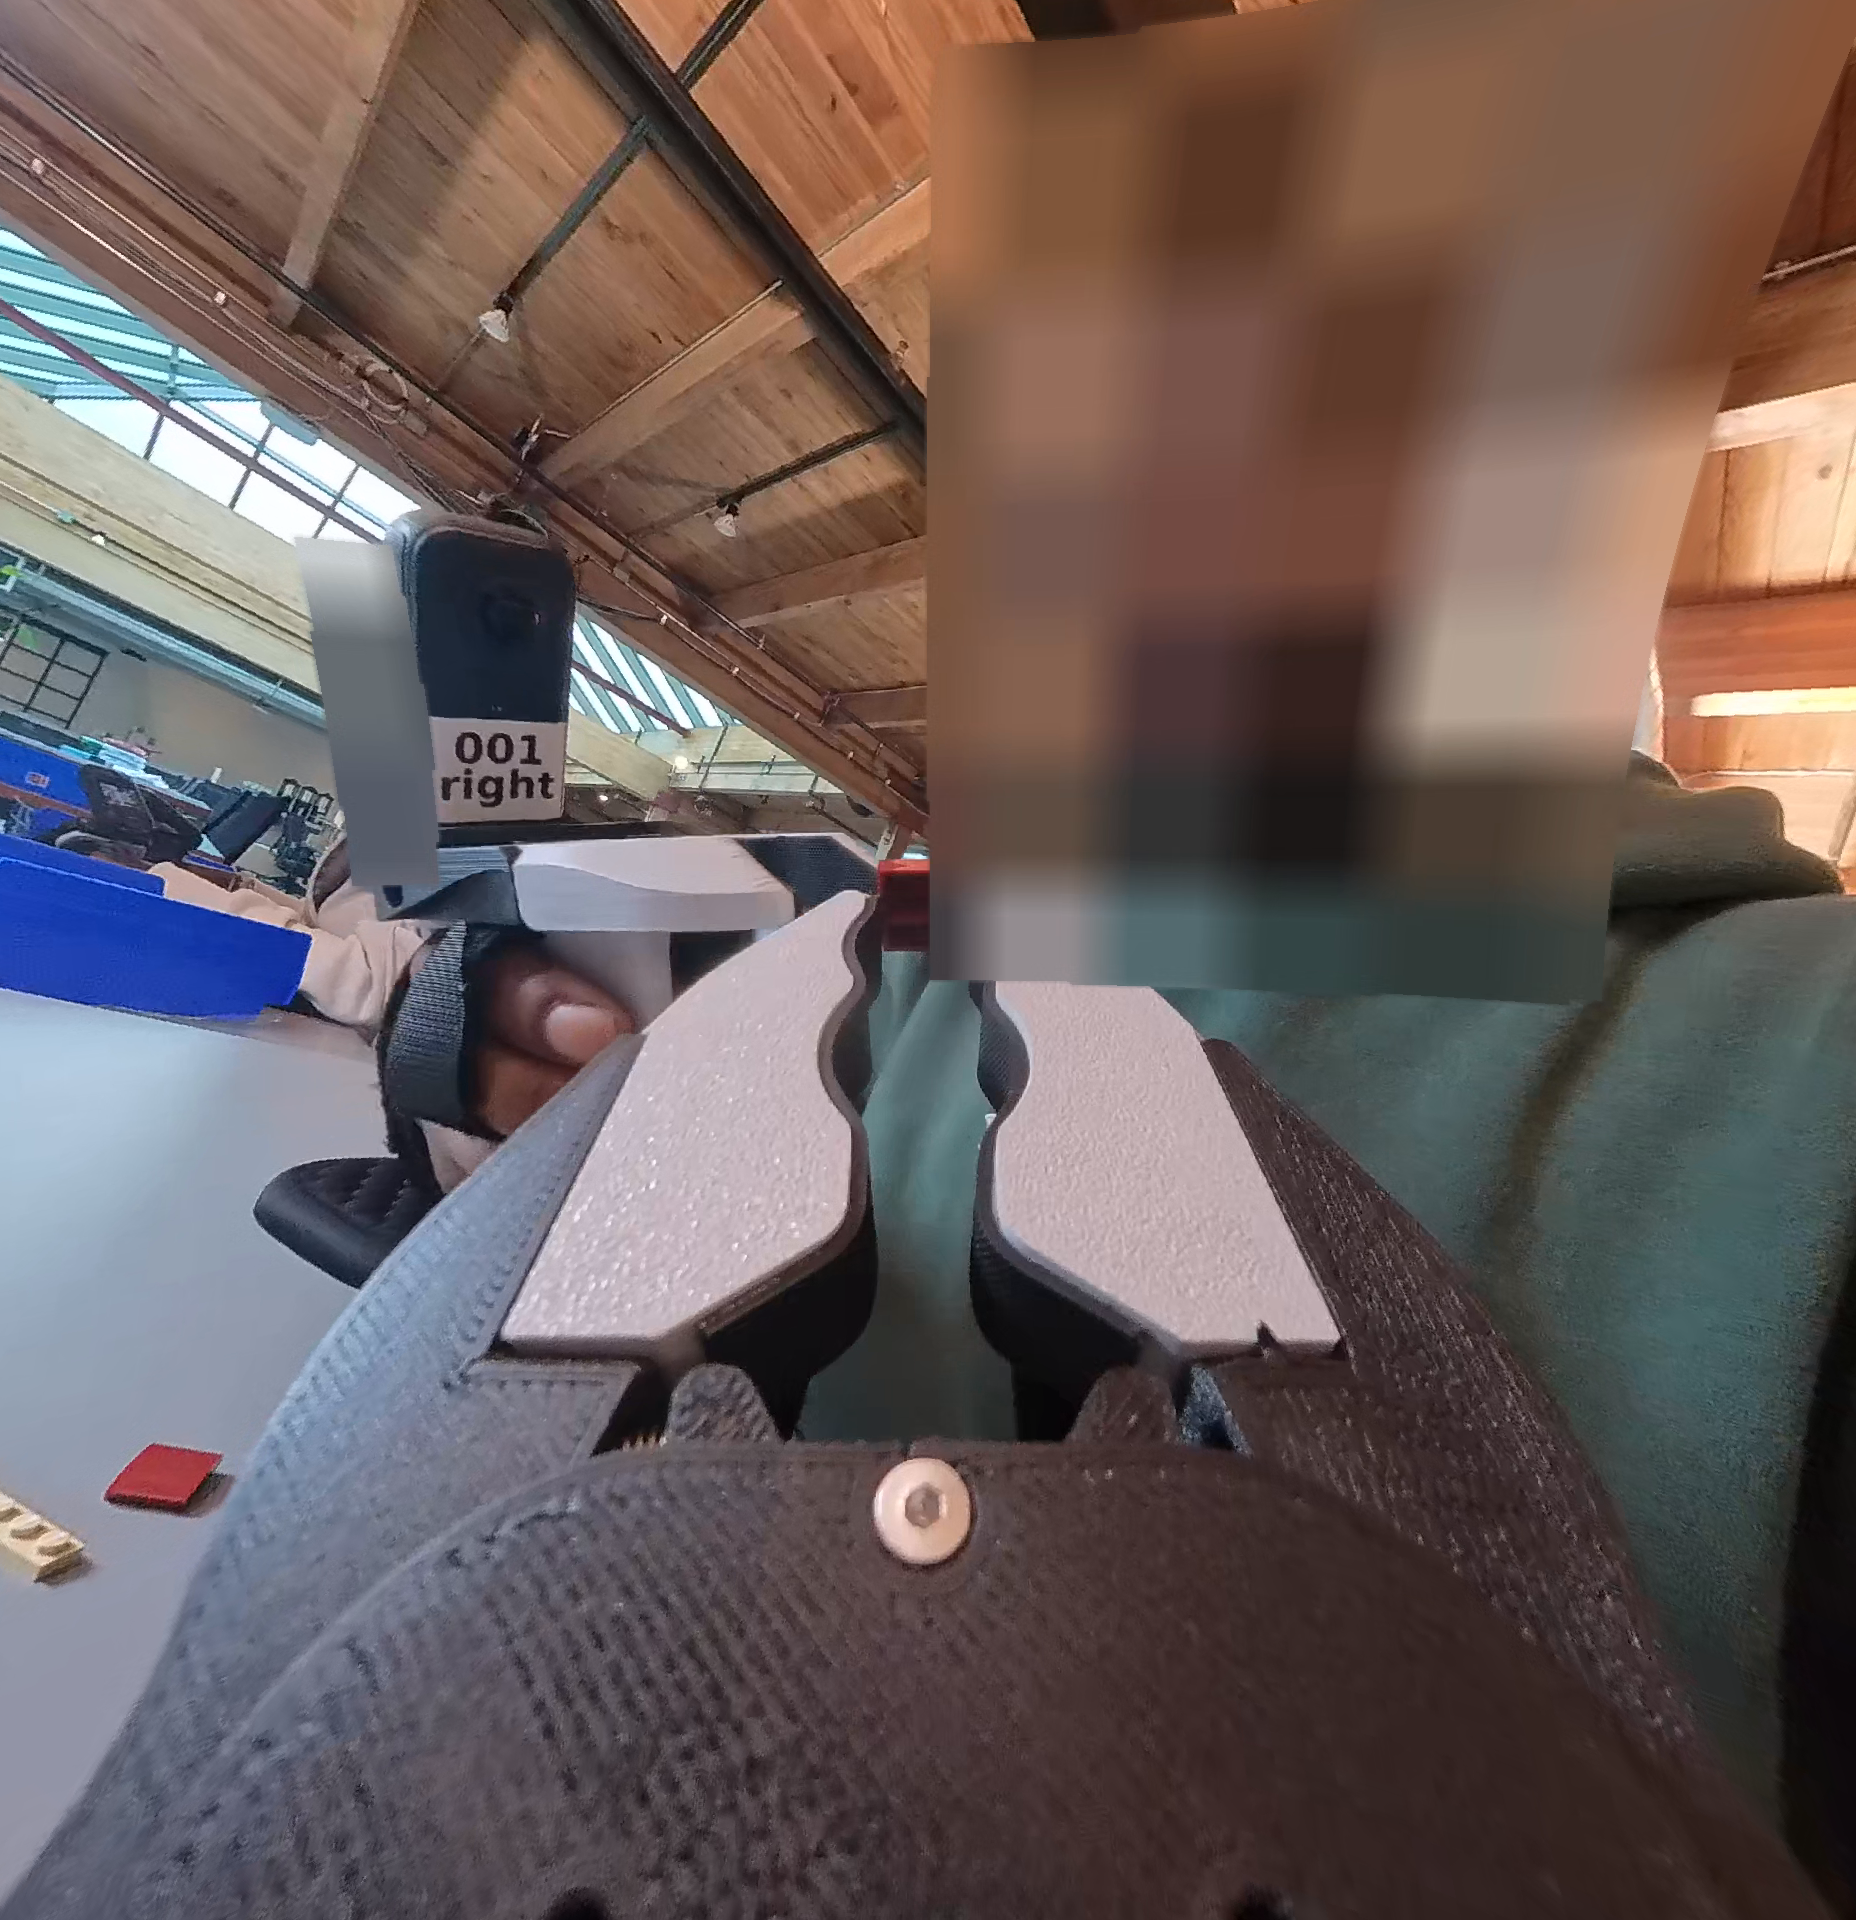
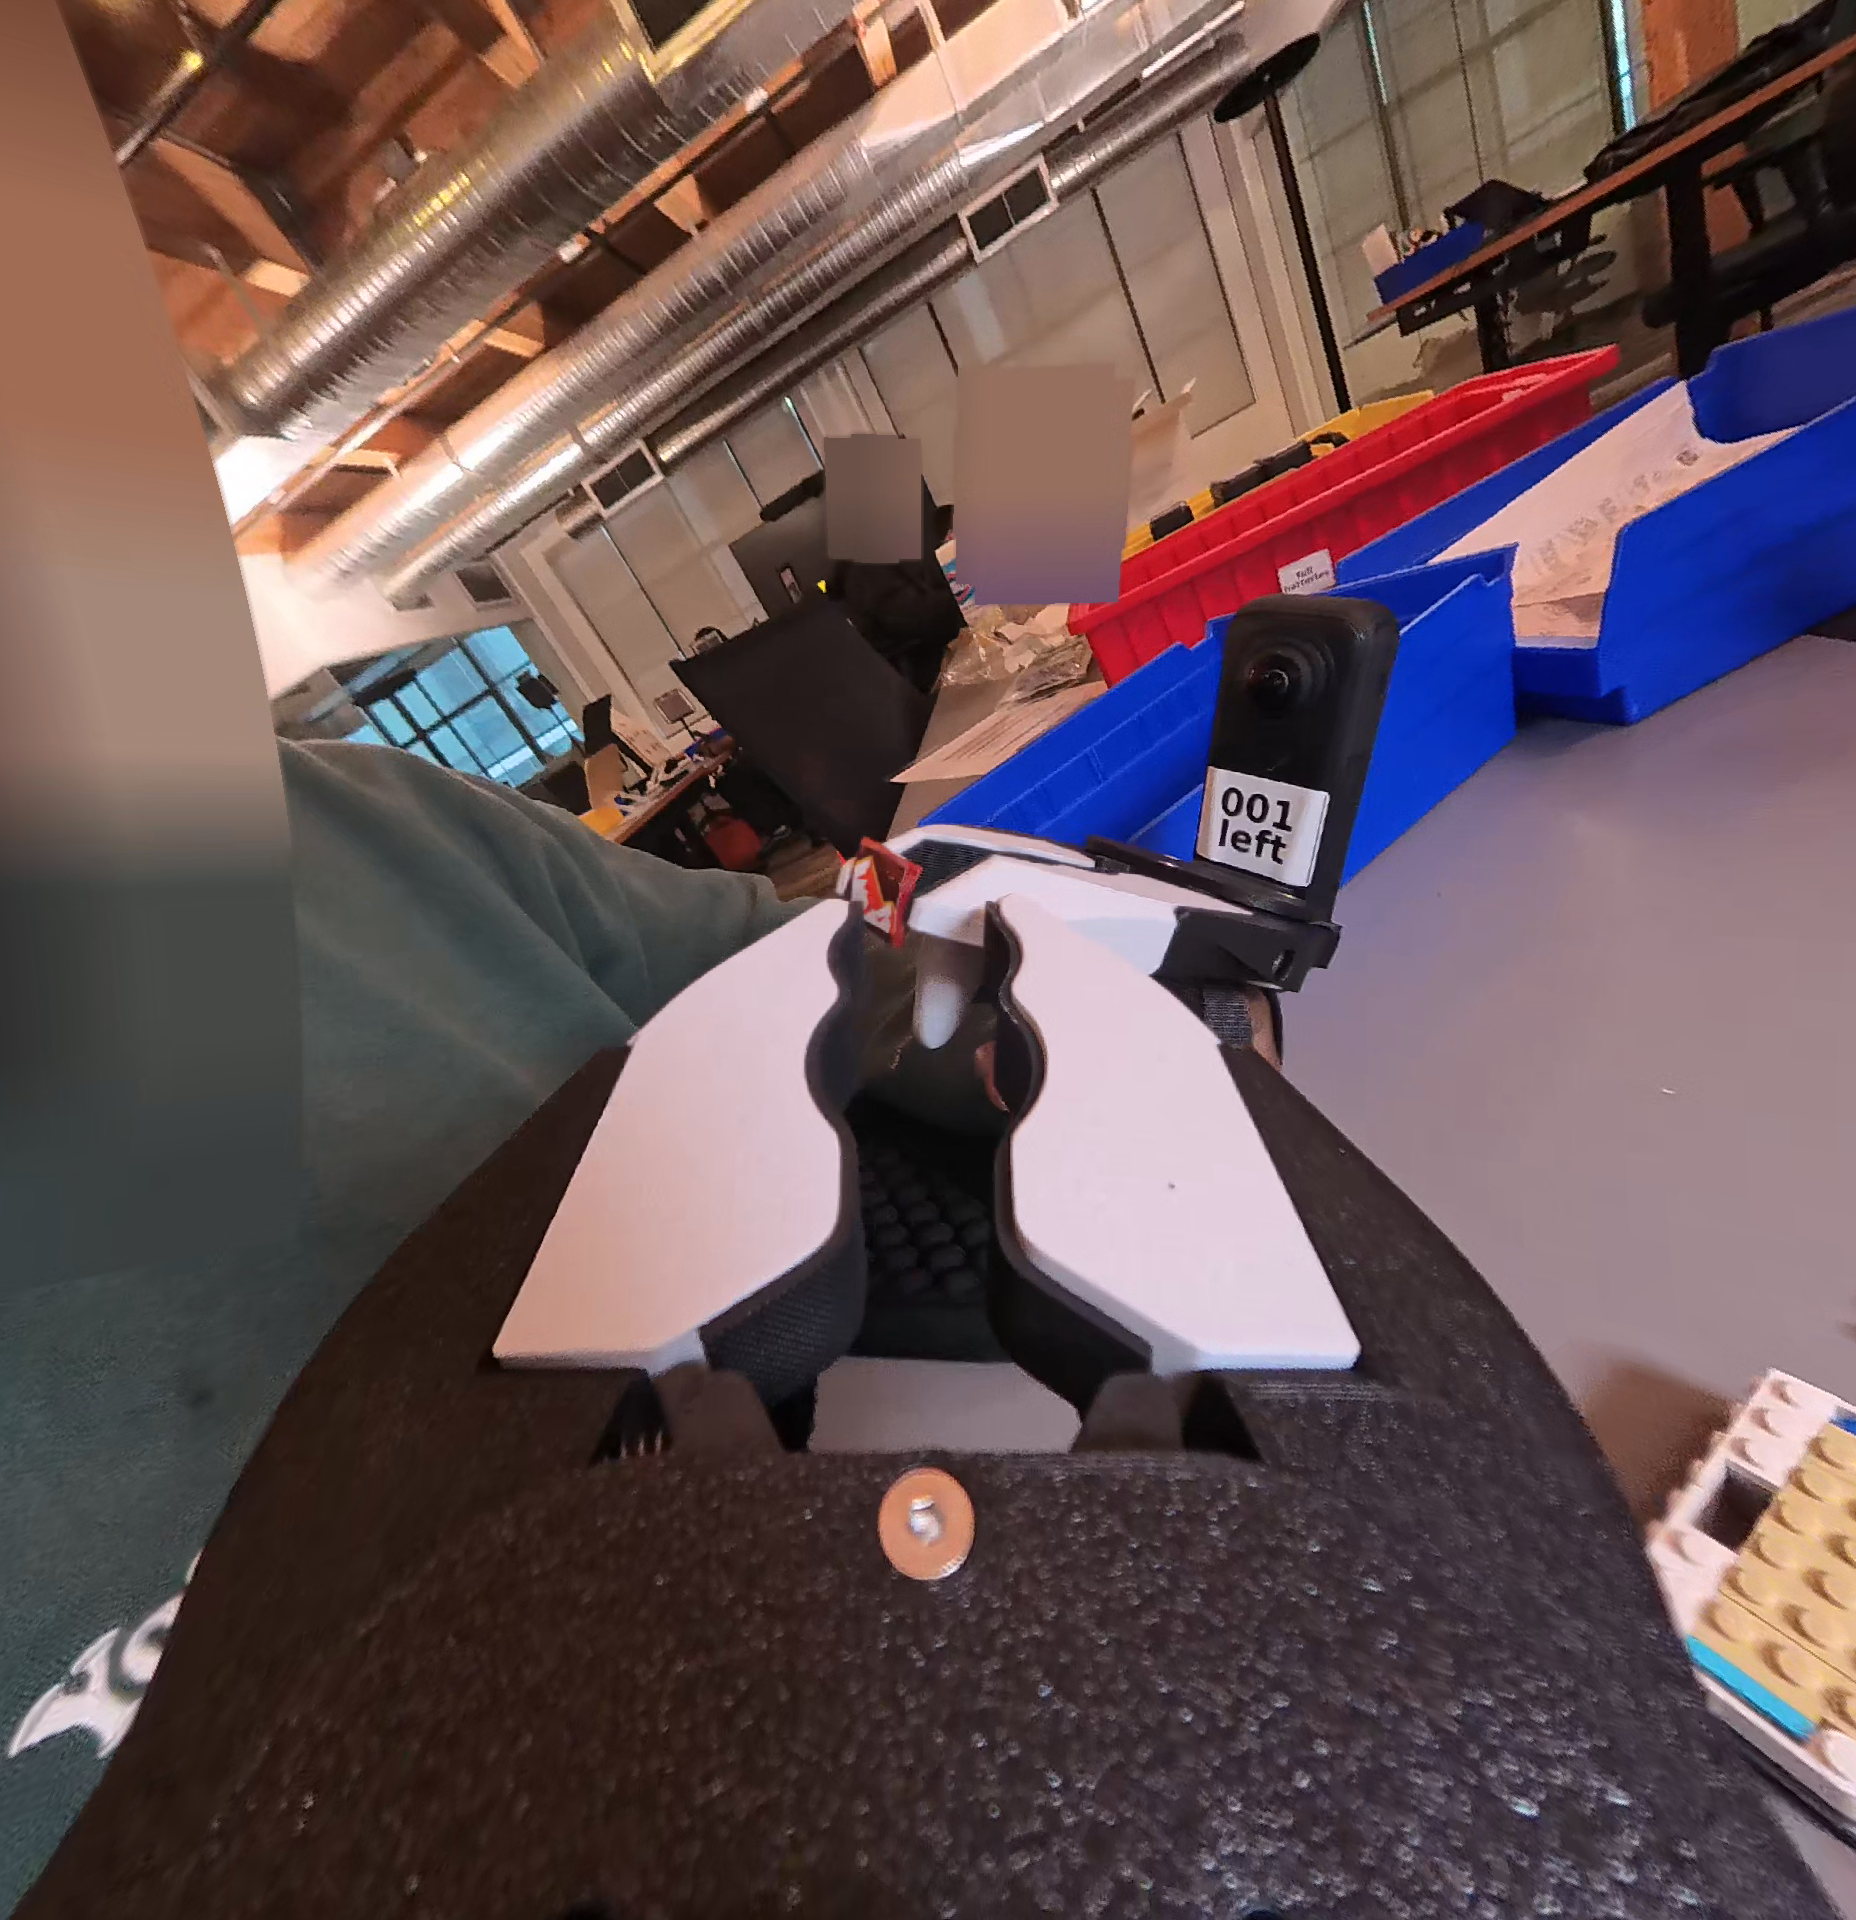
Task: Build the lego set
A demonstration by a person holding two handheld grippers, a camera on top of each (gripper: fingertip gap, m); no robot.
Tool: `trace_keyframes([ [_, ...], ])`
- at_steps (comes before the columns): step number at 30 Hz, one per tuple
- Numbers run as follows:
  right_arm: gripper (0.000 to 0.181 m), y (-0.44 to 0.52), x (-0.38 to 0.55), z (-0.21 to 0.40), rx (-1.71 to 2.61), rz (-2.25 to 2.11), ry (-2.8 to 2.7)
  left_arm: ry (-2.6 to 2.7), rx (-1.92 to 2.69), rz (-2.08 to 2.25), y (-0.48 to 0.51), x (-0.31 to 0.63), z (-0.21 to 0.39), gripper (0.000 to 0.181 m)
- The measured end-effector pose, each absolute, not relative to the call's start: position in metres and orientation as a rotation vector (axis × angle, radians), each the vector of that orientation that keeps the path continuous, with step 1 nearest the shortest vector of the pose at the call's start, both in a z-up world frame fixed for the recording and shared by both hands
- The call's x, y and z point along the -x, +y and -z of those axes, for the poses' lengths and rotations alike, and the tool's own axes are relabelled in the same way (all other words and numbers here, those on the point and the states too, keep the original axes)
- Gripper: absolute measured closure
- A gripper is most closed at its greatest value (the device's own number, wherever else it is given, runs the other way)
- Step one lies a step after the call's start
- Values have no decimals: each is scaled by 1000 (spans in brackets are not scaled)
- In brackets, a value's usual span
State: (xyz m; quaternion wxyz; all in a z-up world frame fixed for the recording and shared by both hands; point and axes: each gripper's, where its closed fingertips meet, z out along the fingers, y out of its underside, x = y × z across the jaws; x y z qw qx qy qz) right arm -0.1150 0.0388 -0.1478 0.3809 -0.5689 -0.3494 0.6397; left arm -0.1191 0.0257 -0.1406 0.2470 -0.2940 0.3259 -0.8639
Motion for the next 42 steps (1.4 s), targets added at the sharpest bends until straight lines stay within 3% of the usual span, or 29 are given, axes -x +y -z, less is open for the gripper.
trace_keyframes([
  [20,160,43,118,154,1467,-1509,-922,879,811,2356,27,119,140,165],
  [34,156,36,114,152,1334,-1111,-1144,857,815,2374,30,120,140,165],
  [42,162,31,116,154,1390,-1294,-1058,855,824,2349,31,119,140,166],
])
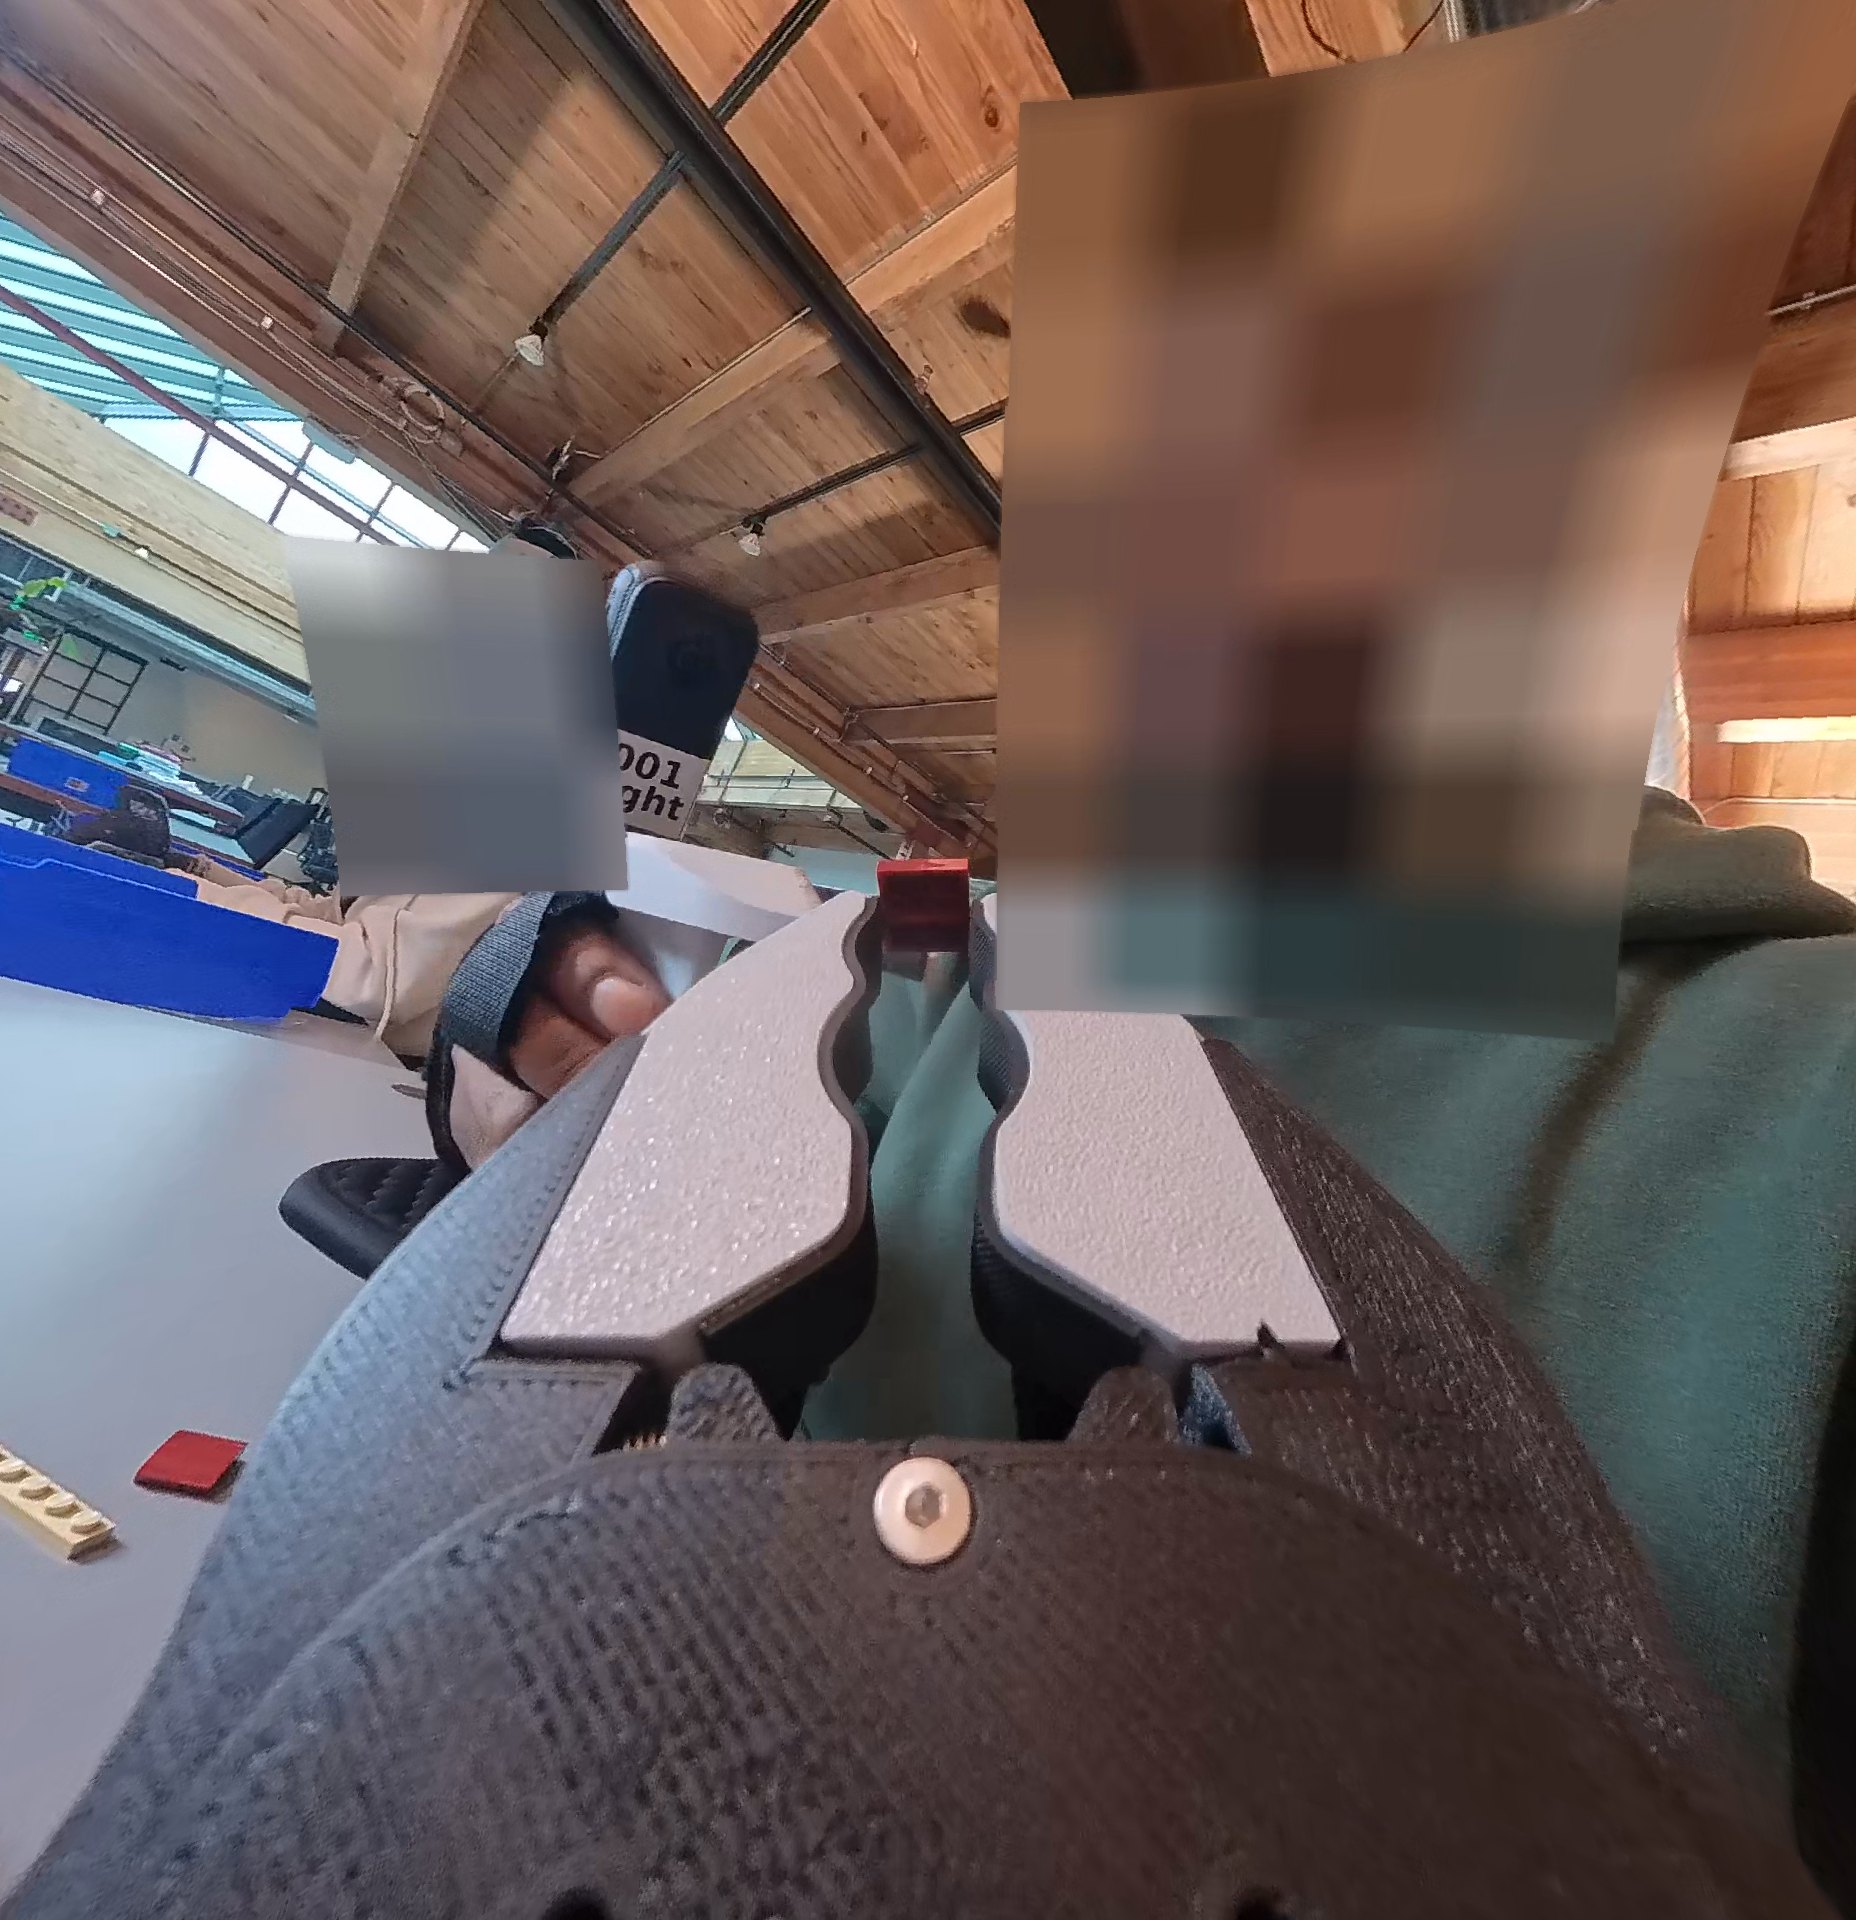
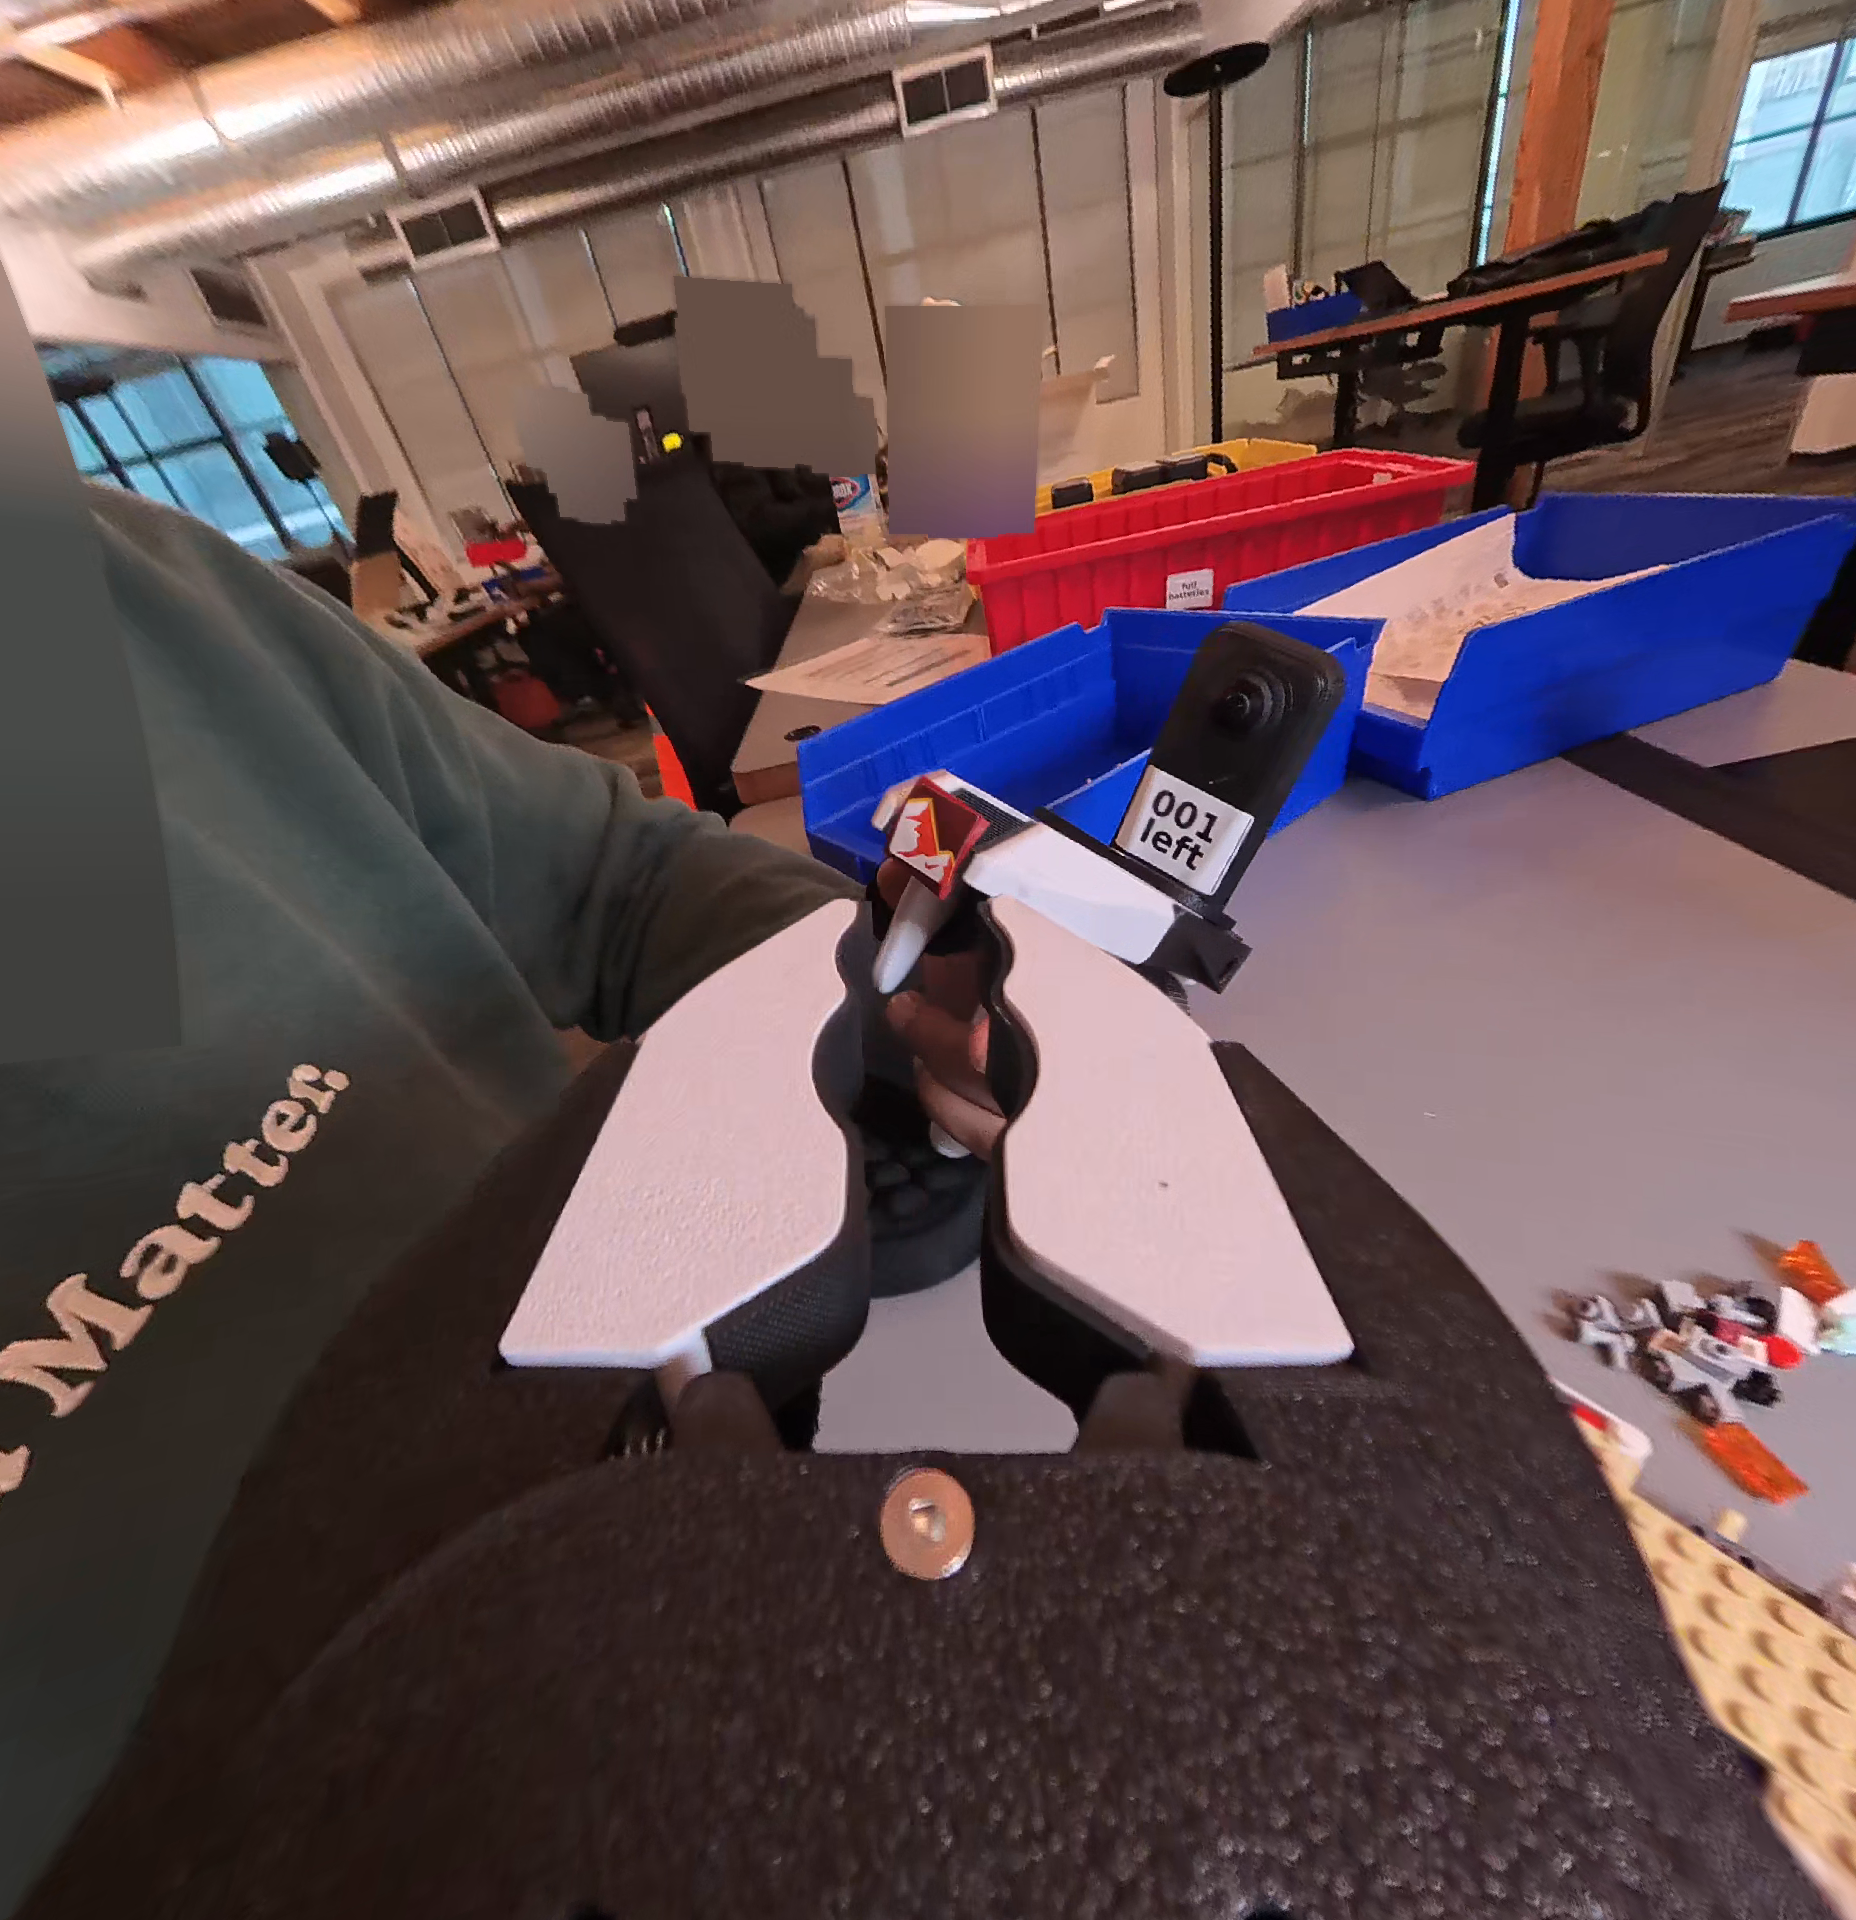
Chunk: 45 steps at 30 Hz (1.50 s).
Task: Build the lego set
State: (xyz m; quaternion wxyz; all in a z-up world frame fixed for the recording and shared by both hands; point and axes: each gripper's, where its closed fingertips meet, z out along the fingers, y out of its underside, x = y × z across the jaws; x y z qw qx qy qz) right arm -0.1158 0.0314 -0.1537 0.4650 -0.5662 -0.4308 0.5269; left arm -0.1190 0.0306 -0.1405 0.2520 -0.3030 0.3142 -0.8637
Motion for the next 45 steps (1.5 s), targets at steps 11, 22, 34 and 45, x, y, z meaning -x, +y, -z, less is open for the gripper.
trace_keyframes([
  [11,165,30,118,152,1433,-1459,-961,857,828,2297,32,117,142,165],
  [22,167,33,111,145,1419,-1528,-904,861,871,2210,36,113,146,165],
  [34,167,37,111,152,1452,-1512,-900,861,885,2182,38,112,147,165],
  [45,166,41,110,156,1467,-1411,-912,859,918,2137,41,110,151,165],
])
